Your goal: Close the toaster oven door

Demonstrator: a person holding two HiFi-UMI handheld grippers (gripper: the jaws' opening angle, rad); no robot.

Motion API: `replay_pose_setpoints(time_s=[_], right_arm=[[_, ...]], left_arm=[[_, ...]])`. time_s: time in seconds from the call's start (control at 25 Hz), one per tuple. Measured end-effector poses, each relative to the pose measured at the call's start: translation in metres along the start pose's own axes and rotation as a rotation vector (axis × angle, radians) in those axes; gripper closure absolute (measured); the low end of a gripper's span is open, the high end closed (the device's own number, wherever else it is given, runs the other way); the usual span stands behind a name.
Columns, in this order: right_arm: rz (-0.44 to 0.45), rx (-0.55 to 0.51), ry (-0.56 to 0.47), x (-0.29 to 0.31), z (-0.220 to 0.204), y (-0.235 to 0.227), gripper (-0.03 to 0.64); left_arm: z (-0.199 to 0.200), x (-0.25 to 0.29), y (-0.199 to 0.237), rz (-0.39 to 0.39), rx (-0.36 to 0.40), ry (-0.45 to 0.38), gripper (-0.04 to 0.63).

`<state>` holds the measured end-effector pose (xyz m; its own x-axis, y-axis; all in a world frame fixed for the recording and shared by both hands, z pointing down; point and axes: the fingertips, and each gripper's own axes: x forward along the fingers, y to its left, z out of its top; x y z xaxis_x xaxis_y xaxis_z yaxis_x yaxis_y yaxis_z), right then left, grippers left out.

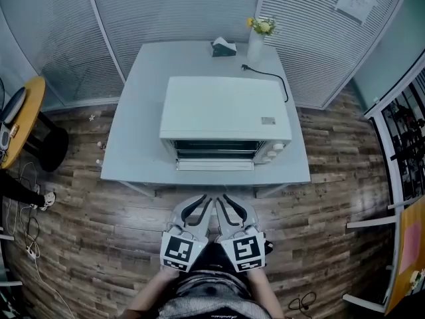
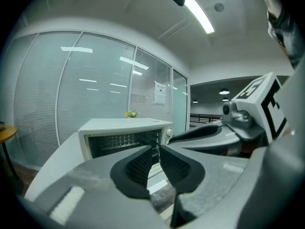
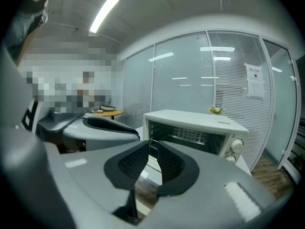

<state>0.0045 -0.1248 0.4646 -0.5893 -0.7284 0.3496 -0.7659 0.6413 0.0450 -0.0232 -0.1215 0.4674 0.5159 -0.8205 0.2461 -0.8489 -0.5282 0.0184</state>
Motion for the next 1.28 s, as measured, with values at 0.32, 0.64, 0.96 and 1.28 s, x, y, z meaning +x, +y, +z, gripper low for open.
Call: replay_pose_setpoints(time_s=[0.32, 0.64, 0.96, 1.28], right_arm=[[-0.030, -0.003, 0.101, 0.019, -0.037, -0.001, 0.560], [-0.070, 0.014, 0.206, 0.017, -0.073, -0.002, 0.555], [-0.090, 0.052, 0.262, 0.014, -0.097, -0.001, 0.554], [-0.088, 0.073, 0.293, 0.015, -0.112, 0.006, 0.554]], left_arm=[[-0.045, 0.010, 0.006, -0.051, -0.019, 0.105, 0.548], [-0.143, 0.023, 0.007, -0.102, 0.078, 0.312, 0.532], [-0.216, 0.033, -0.006, -0.190, 0.224, 0.473, 0.515], [-0.277, 0.043, -0.016, -0.256, 0.462, 0.603, 0.495]])
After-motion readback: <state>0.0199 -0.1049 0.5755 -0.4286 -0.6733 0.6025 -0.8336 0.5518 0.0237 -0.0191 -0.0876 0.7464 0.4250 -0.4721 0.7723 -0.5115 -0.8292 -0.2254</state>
